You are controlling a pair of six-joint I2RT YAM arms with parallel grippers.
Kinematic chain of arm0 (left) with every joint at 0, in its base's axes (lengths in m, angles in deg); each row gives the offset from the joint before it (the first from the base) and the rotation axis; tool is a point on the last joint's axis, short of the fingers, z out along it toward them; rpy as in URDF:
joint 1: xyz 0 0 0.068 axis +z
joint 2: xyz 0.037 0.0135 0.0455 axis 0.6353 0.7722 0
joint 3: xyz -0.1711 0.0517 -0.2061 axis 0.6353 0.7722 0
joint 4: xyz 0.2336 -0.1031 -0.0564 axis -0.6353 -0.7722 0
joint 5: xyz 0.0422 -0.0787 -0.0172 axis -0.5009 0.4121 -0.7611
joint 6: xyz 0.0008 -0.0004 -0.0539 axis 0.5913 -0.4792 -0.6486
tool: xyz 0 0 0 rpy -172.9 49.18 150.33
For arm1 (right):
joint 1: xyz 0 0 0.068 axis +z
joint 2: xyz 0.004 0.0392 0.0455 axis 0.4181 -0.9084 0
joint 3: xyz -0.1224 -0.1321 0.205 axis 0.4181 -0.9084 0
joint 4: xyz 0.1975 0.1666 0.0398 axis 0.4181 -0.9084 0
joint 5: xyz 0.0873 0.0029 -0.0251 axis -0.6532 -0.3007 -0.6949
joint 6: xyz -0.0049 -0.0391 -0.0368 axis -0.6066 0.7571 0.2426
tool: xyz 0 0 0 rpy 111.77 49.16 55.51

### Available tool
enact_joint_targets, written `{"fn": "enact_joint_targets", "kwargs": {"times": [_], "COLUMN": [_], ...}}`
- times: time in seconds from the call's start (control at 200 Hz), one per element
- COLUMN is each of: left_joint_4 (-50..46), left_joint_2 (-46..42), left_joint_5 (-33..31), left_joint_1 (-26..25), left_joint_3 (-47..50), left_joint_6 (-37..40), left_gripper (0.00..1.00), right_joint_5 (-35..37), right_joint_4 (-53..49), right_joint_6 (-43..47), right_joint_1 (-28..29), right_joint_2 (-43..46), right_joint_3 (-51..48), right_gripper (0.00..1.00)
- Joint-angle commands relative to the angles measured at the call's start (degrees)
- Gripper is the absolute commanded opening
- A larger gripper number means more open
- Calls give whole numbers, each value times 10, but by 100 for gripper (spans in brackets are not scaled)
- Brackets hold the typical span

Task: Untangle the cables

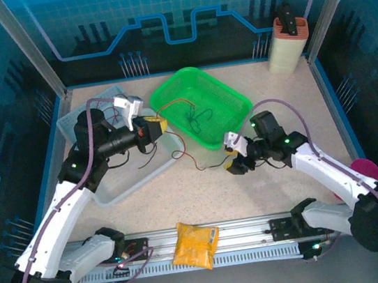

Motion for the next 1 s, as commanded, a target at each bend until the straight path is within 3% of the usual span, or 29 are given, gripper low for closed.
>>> {"fn": "enact_joint_targets", "kwargs": {"times": [0.0,0.125,0.265,0.7,0.996], "left_joint_4": [-8,-19,-33,-58,-59], "left_joint_2": [-4,-4,-5,-3,-4], "left_joint_5": [2,0,-1,0,2], "left_joint_1": [5,6,6,6,5], "left_joint_3": [-33,-52,-76,-127,-134], "left_joint_6": [-6,-5,-9,2,0], "left_gripper": [0,0,0,0,0], "right_joint_5": [7,53,52,74,78], "right_joint_4": [13,57,92,208,209], "right_joint_6": [98,136,148,96,102], "right_joint_1": [32,52,58,64,63], "right_joint_2": [-22,-49,-73,-110,-125], "right_joint_3": [3,-12,-12,-37,-34], "right_gripper": [52,52,52,47,45]}}
